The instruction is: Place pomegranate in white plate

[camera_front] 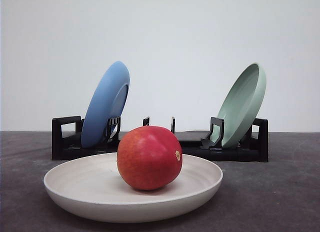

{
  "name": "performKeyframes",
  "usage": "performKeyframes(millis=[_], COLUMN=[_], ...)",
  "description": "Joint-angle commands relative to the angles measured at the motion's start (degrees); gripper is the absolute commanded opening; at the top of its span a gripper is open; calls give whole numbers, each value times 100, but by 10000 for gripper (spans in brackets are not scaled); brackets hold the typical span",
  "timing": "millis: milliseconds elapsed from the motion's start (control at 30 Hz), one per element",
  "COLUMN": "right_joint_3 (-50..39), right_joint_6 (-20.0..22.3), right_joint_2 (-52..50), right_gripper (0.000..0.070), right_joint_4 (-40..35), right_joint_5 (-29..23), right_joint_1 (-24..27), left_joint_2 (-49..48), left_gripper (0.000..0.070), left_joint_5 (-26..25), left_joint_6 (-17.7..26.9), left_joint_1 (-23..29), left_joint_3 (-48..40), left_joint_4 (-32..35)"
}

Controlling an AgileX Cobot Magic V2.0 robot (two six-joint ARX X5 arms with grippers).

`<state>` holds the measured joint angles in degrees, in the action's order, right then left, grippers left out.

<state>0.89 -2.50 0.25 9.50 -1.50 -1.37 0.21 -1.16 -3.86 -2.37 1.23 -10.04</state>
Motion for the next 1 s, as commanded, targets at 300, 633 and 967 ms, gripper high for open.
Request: performKeyframes(millis=[300, 633, 967], right_joint_3=[-26, -26, -26], right_joint_6=[-48, -48, -48], right_joint_2=[-4, -4, -4], right_gripper=[16, 16, 16], right_joint_4=[-48, -48, -48], right_joint_5=[-4, -4, -4], right_joint_1=[11, 11, 11], left_joint_2=[-2, -2, -2], left_gripper=[0, 0, 0], left_joint_5=[28, 28, 28], left_joint_6=[55, 55, 55], left_joint_1=[-4, -4, -4], left_joint_3=[-55, -55, -55], left_joint_4=[87, 87, 87])
